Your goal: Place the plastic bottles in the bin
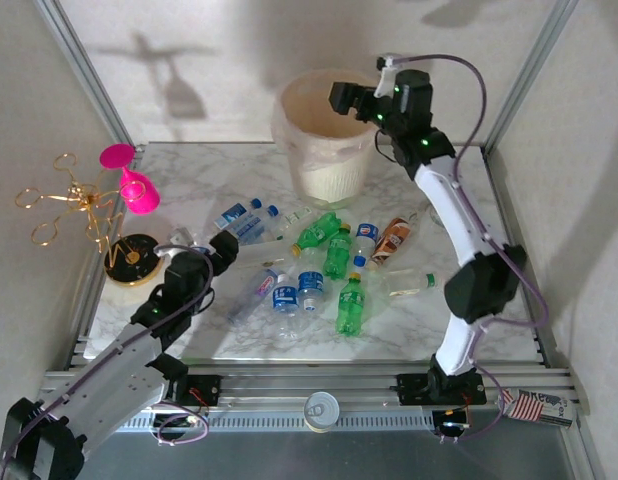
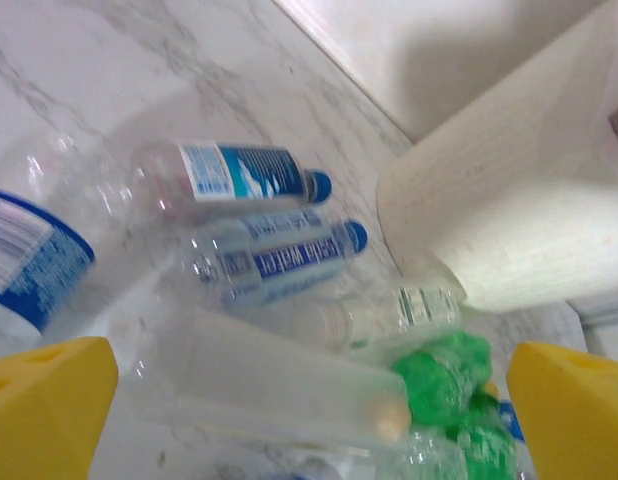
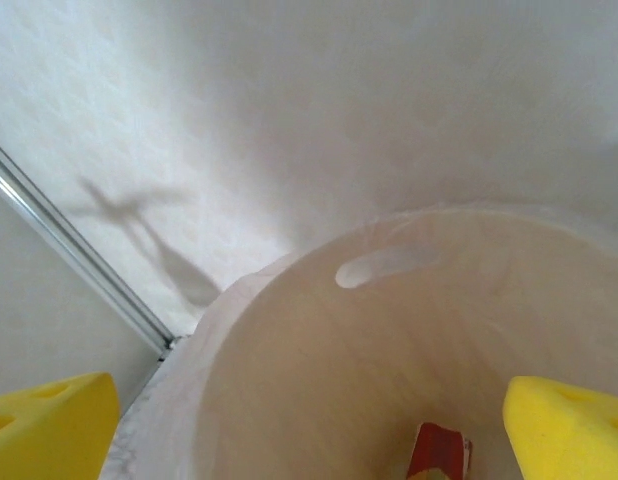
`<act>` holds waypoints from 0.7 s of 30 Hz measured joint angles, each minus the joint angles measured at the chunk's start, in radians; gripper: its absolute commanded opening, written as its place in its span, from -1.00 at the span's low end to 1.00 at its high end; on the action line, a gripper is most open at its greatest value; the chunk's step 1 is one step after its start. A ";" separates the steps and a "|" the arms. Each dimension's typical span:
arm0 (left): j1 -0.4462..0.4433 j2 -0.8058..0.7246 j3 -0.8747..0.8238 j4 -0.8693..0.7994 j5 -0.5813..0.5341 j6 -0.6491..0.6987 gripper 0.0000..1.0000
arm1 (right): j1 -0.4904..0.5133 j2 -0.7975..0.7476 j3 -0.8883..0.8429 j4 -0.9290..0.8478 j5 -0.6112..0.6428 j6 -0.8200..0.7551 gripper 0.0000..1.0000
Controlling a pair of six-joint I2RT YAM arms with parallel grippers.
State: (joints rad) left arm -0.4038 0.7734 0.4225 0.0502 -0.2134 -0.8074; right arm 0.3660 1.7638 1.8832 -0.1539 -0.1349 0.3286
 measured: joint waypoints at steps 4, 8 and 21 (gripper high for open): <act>0.092 0.044 0.068 -0.042 0.033 0.044 0.99 | 0.000 -0.200 -0.235 0.082 0.073 -0.005 0.97; 0.136 0.104 0.152 -0.114 0.031 0.101 0.99 | 0.000 -0.362 -0.455 0.123 0.169 0.000 0.98; 0.205 0.311 0.238 -0.281 -0.018 0.198 0.99 | 0.000 -0.663 -0.965 0.111 0.417 0.165 0.98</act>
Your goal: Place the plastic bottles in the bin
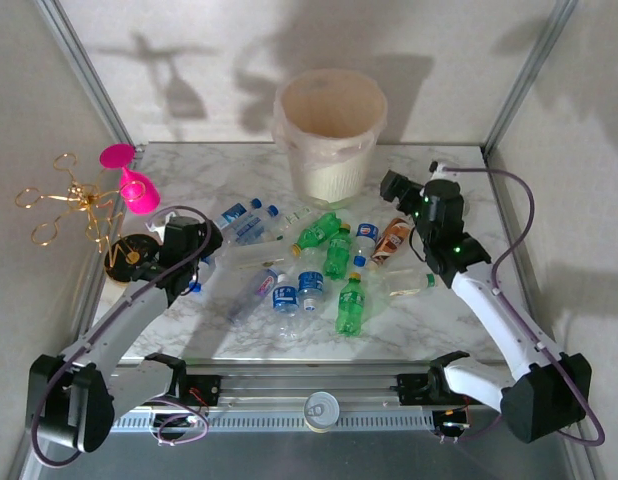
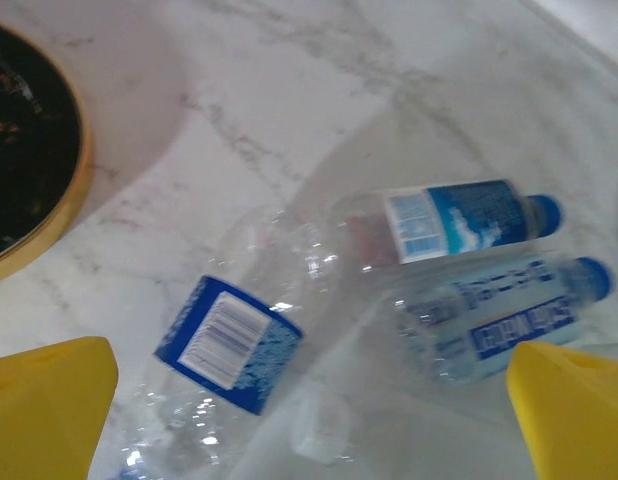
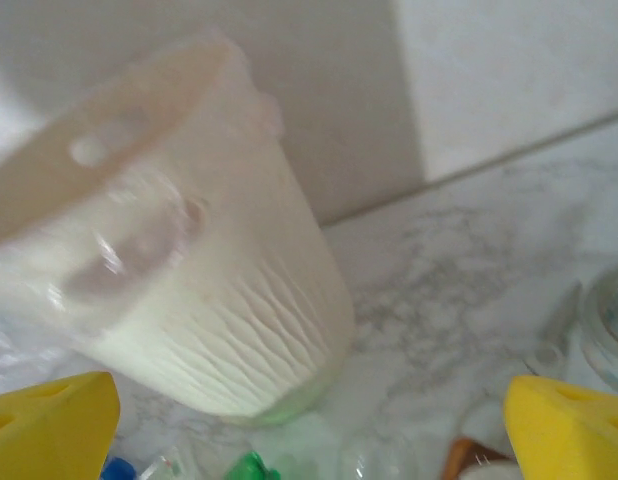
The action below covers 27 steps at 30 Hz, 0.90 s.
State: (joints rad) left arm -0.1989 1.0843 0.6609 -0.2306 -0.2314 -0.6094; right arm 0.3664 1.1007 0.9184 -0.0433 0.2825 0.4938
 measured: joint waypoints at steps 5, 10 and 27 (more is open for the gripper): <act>0.042 0.032 -0.004 -0.021 -0.010 0.019 0.99 | 0.000 -0.037 -0.139 0.011 0.008 0.037 0.98; 0.063 0.090 -0.026 0.003 -0.020 0.019 0.99 | 0.000 -0.055 -0.249 0.060 -0.012 0.100 0.98; 0.082 0.302 -0.088 0.160 0.035 0.038 0.91 | -0.002 -0.060 -0.308 0.082 -0.024 0.131 0.98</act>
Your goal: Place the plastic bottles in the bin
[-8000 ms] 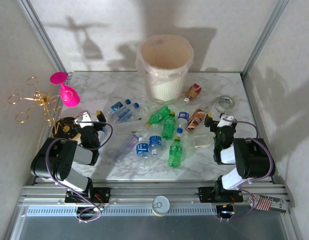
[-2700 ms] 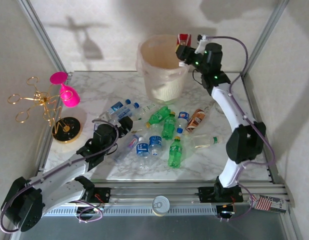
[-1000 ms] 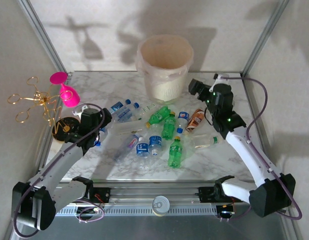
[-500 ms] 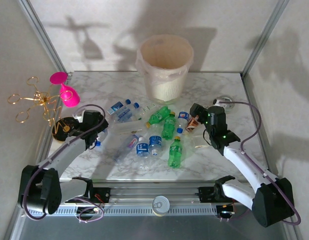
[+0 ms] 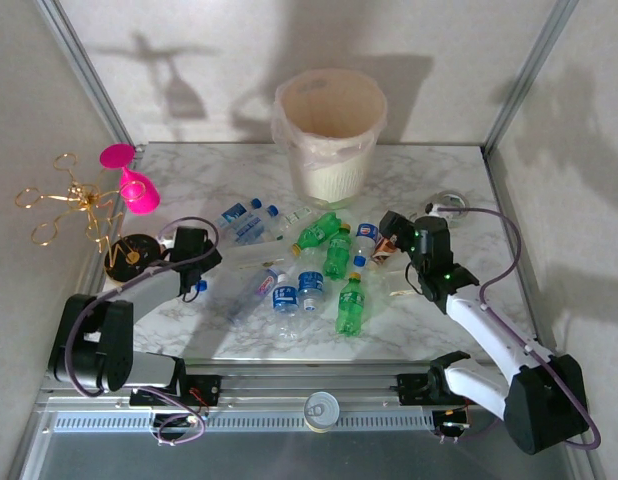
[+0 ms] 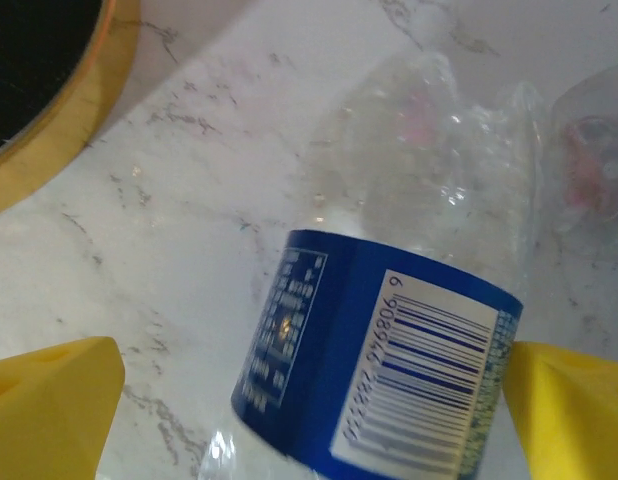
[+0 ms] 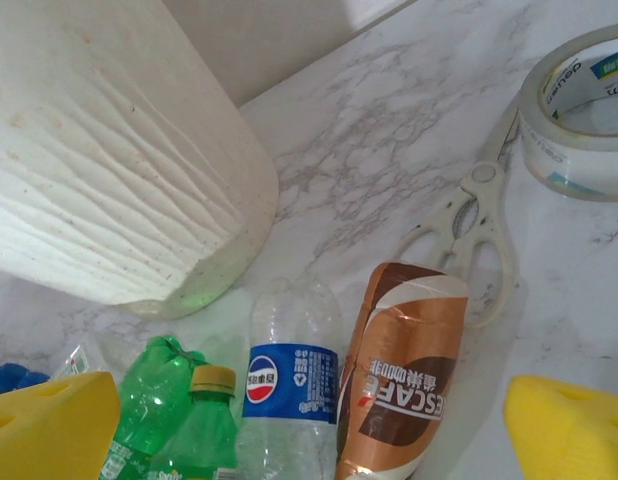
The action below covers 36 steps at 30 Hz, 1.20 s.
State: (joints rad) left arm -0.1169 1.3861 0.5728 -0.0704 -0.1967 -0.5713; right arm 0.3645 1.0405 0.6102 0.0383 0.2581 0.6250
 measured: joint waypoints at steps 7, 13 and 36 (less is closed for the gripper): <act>0.003 0.061 0.000 0.033 0.026 0.002 0.69 | 0.000 -0.007 -0.016 0.004 -0.031 -0.035 0.98; 0.003 0.064 0.000 0.045 0.037 0.011 0.37 | 0.000 -0.007 -0.016 0.014 -0.066 -0.056 0.98; -0.044 -0.469 -0.028 -0.041 0.155 -0.069 -0.20 | 0.000 0.031 -0.030 0.089 -0.259 -0.071 0.98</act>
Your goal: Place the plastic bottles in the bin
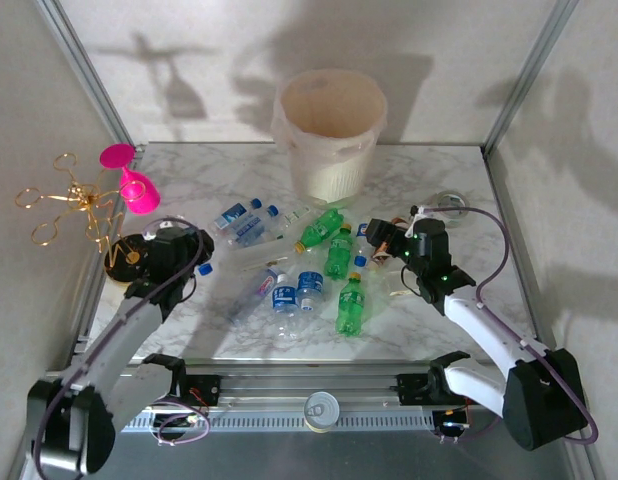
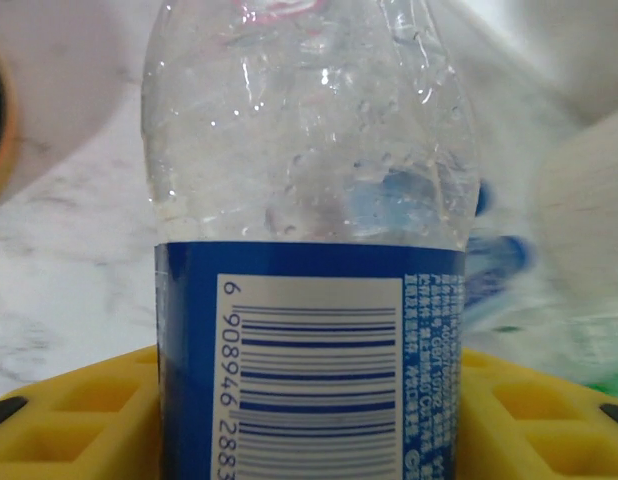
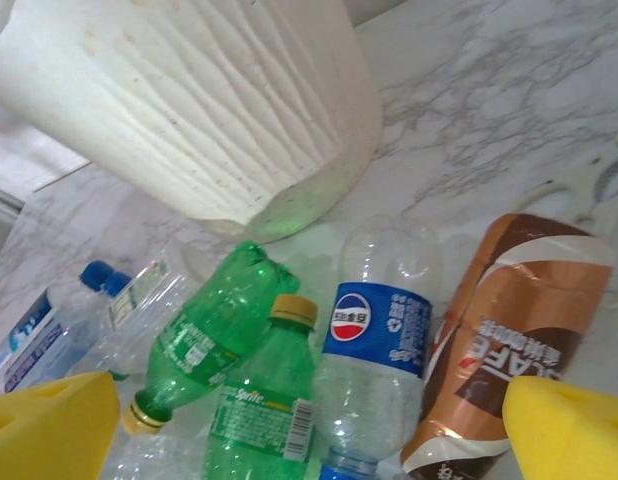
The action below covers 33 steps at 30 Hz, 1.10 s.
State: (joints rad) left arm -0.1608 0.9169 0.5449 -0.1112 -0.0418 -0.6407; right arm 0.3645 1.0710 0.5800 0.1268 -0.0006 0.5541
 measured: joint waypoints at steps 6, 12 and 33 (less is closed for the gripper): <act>-0.093 -0.109 0.025 0.033 0.059 -0.093 -0.23 | 0.000 0.009 -0.002 0.024 -0.081 0.015 0.98; -0.209 0.016 0.258 0.096 0.080 -0.104 -0.24 | 0.000 0.010 -0.035 0.063 -0.119 0.046 0.98; -0.434 0.913 1.318 0.196 0.079 0.090 -0.20 | 0.000 0.052 -0.048 0.076 -0.124 -0.004 0.98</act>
State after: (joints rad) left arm -0.5945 1.8297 1.8633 0.0853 0.0372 -0.5507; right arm 0.3645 1.1233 0.5316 0.2028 -0.1249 0.5503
